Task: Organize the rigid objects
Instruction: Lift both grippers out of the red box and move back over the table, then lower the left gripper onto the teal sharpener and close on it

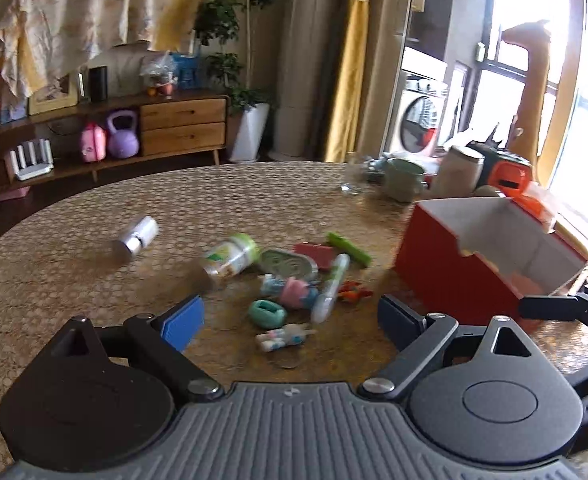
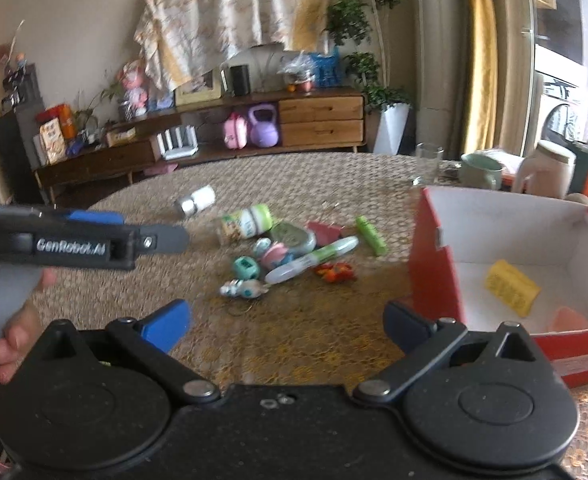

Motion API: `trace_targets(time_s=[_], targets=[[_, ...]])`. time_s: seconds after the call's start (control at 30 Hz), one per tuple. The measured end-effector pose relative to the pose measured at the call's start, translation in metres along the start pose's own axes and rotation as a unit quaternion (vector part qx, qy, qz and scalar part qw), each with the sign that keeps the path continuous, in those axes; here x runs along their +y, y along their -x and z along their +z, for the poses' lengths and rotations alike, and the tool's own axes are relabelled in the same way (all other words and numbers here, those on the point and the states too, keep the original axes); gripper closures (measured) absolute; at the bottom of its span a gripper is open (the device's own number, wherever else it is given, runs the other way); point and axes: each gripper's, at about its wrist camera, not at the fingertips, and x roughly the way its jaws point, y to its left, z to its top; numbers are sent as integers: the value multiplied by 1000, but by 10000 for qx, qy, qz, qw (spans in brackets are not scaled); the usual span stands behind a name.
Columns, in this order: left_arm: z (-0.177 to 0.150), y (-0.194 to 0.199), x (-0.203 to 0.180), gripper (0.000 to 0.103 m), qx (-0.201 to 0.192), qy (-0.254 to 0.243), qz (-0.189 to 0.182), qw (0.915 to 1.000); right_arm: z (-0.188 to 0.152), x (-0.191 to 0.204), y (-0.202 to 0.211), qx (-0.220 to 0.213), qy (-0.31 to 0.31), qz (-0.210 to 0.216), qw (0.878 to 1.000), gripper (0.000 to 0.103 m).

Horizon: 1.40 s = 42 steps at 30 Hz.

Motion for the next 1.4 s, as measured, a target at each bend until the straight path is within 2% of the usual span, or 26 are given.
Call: trace_targets(time_s=[0.13, 0.33, 0.57, 0.77, 0.9, 1.07, 1.27, 1.4], targets=[[-6, -12, 11, 9, 36, -91, 217, 9997, -5, 12, -18, 104, 75, 96, 9999, 0], [-9, -36, 26, 9, 232, 87, 287, 9993, -11, 24, -44, 202, 237, 112, 9995, 0], [-11, -62, 27, 9, 208, -45, 395, 9990, -10, 29, -80, 342, 347, 211, 9986, 1], [-8, -93, 32, 9, 532, -213, 464, 9973, -10, 27, -107, 459, 279, 211, 9983, 4], [-7, -110, 37, 9, 614, -201, 244, 9976, -8, 29, -122, 477, 257, 182, 9984, 7], [-6, -132, 40, 9, 970, -113, -25, 9952, -6, 30, -136, 528, 273, 204, 9980, 10], [-8, -146, 41, 9, 1033, -134, -82, 9945, -6, 33, -144, 554, 314, 210, 9977, 17], [-8, -152, 36, 9, 927, -332, -90, 9951, -4, 34, -147, 531, 306, 213, 9979, 20]])
